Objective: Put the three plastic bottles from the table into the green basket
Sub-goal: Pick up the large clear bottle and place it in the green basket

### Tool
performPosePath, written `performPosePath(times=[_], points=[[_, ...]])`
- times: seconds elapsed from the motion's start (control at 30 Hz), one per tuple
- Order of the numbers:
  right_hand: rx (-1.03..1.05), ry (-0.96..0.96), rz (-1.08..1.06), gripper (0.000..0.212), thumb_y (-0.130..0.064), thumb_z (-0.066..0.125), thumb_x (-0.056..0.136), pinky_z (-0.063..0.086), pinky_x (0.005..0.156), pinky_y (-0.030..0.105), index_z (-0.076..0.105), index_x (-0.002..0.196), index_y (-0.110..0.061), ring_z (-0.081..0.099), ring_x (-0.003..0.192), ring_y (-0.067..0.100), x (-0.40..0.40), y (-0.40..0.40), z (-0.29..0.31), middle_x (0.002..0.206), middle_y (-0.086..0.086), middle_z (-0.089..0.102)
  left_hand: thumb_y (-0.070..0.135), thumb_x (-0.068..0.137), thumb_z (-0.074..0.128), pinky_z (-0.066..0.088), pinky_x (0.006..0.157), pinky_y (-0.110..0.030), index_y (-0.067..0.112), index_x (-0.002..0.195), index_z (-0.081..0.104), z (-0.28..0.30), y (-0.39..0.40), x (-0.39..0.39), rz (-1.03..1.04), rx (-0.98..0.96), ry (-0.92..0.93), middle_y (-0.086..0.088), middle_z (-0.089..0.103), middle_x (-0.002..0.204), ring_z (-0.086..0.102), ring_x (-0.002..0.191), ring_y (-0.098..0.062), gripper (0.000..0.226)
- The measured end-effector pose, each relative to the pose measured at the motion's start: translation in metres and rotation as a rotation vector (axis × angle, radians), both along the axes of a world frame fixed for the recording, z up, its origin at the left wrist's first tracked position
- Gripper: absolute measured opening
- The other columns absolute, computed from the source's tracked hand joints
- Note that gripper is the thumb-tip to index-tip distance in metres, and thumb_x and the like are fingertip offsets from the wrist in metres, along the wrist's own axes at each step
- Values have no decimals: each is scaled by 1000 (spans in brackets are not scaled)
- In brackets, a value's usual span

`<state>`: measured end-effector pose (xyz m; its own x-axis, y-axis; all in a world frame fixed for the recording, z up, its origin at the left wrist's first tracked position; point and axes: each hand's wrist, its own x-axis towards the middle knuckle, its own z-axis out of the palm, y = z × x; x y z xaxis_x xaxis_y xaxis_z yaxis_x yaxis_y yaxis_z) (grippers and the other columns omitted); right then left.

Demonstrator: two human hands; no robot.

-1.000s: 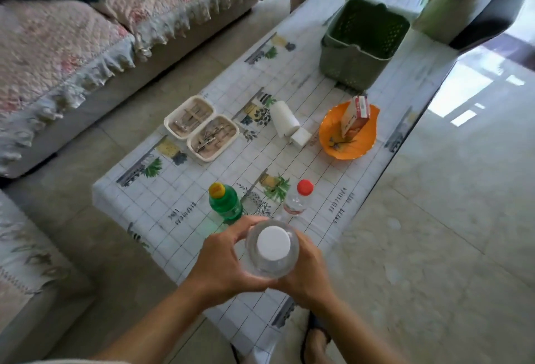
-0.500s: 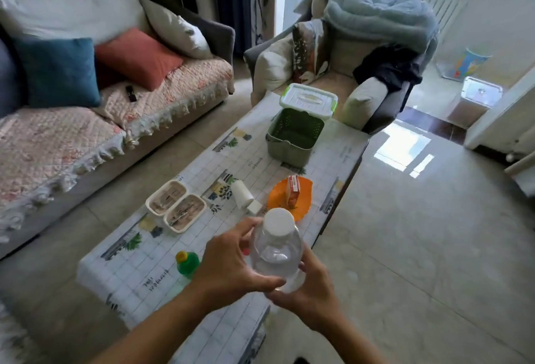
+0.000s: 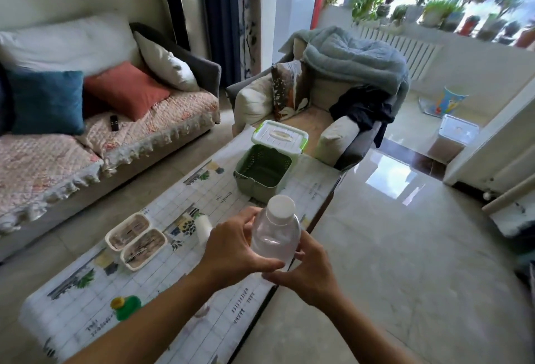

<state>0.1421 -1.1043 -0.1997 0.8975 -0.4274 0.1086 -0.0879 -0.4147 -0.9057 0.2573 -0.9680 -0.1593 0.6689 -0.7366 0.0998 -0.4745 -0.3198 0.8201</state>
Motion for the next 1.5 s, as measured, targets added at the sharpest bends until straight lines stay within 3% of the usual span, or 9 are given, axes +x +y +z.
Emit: performPosePath(times=[0.33,0.57,0.67,0.83,0.97,1.07,1.17,1.3,1.5], points=[[-80,35,28,85,-33,93,56,55,85,18,43,122,-51,61,108,-2,66,-115,1,117,-18,63,49,45,92,61,74,-28,35,116,54,-3,-104,57,69,-28,7,12,73,99,70,86,-1,82],[-90,77,122,80,-40,90,57,57,88,32,48,125,-39,60,110,4,150,-194,-8,120,-13,63,48,48,92,55,70,-11,32,119,53,-10,-173,128,155,-36,1,17,66,102,66,85,2,82],[-102,103,194,76,-43,88,56,58,88,37,50,122,-37,61,110,7,185,-222,-4,119,-11,63,47,47,92,57,74,-17,28,123,53,-8,-195,156,201,-47,41,9,69,110,68,92,-4,87],[-140,136,324,70,-44,86,57,57,87,31,46,114,-49,61,107,7,240,-255,5,116,-12,63,48,44,93,58,78,-20,30,123,51,-9,-219,194,311,-34,81,7,69,113,67,95,-4,91],[-124,171,431,68,-32,91,59,57,84,24,52,115,-37,63,105,4,284,-281,-2,113,-13,65,43,44,94,57,79,-19,36,121,50,-17,-236,219,415,-29,101,15,64,108,65,96,-5,89],[-105,202,511,67,-30,92,57,60,81,30,58,115,-28,67,100,6,319,-302,-16,109,-9,69,39,46,94,57,84,-23,33,127,49,-30,-254,234,502,-48,133,14,62,116,62,103,-7,92],[-117,245,614,68,-26,93,56,60,81,32,57,114,-30,68,98,6,356,-324,-34,108,-8,71,34,47,95,53,81,-15,37,125,49,-47,-272,248,588,-71,173,20,60,115,62,104,-4,90],[-151,300,775,74,-32,93,57,57,84,21,55,120,-31,64,104,2,398,-349,-48,112,-12,68,43,44,95,57,86,-24,46,120,49,-66,-291,266,696,-70,203,19,66,115,64,105,-1,89],[-209,327,925,71,-36,89,61,53,79,13,51,121,-34,61,102,-2,440,-366,-60,112,-20,63,31,50,95,57,79,-20,54,111,46,-84,-313,283,827,-65,220,29,60,109,61,101,3,82]])
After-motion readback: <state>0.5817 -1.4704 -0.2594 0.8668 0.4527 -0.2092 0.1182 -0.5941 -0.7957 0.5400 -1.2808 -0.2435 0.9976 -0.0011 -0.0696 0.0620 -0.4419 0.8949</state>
